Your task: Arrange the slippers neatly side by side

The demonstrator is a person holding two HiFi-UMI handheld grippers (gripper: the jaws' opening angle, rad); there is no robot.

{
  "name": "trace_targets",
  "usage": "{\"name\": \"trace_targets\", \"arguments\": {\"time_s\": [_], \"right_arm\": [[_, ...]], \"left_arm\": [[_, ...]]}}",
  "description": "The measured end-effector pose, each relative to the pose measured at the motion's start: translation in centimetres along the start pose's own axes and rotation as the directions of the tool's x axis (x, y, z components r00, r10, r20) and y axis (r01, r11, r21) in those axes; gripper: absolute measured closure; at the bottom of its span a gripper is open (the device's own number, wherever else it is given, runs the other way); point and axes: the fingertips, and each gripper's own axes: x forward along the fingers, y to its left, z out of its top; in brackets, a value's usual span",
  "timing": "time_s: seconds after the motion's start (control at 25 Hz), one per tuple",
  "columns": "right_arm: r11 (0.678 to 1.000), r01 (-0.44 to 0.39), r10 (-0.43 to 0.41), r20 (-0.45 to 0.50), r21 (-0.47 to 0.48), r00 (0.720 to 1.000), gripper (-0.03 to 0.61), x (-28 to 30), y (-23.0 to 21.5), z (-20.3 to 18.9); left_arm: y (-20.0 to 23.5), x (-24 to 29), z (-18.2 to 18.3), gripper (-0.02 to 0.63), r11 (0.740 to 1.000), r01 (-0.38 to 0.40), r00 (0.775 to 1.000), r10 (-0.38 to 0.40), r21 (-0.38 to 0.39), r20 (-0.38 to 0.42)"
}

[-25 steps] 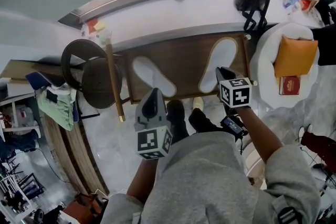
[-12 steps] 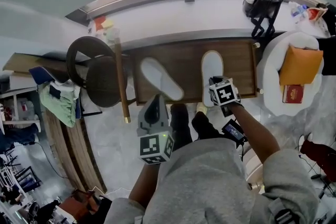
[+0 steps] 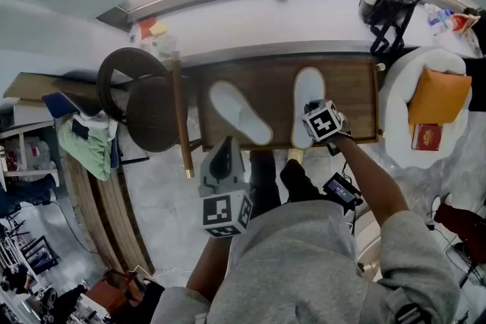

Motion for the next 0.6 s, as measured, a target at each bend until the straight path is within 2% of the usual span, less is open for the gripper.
{"name": "trace_targets", "arguments": {"time_s": [0.12,0.28,0.36,0.52,0.56,0.6], "right_arm": [[0.994,-0.015,0.012,-0.027,-0.104,1.0,0.545,0.3,-0.3,0.2],[0.981,-0.016,0.006,-0.051,-0.192,0.999,0.545,0.3,-1.0,0.6],[0.982,-0.013,0.003,-0.051,-0.189,0.999,0.545,0.4,-1.5,0.9],[0.992,0.002,-0.008,-0.046,-0.124,0.999,0.541,0.4,-1.9,0.7],[0.994,0.009,-0.013,-0.041,-0.11,0.999,0.516,0.2,-1.9,0.7],[0.996,0.009,-0.011,-0.024,-0.091,1.0,0.454,0.1,-1.9,0.8]], "left_arm": [[0.4,0.3,0.3,0.6,1.0,0.0,1.0,0.0,-0.002,-0.001],[1.0,0.6,0.5,0.6,1.0,0.001,1.0,-0.001,-0.005,-0.003],[1.2,0.7,0.5,0.6,1.0,0.002,1.0,-0.003,-0.004,-0.004],[1.4,1.0,0.7,0.6,1.0,0.008,1.0,-0.008,-0.002,-0.006],[1.5,1.0,0.8,0.6,1.0,0.01,1.0,-0.01,-0.001,-0.005],[1.7,1.0,0.9,0.6,1.0,0.011,1.0,-0.011,0.0,-0.004]]}}
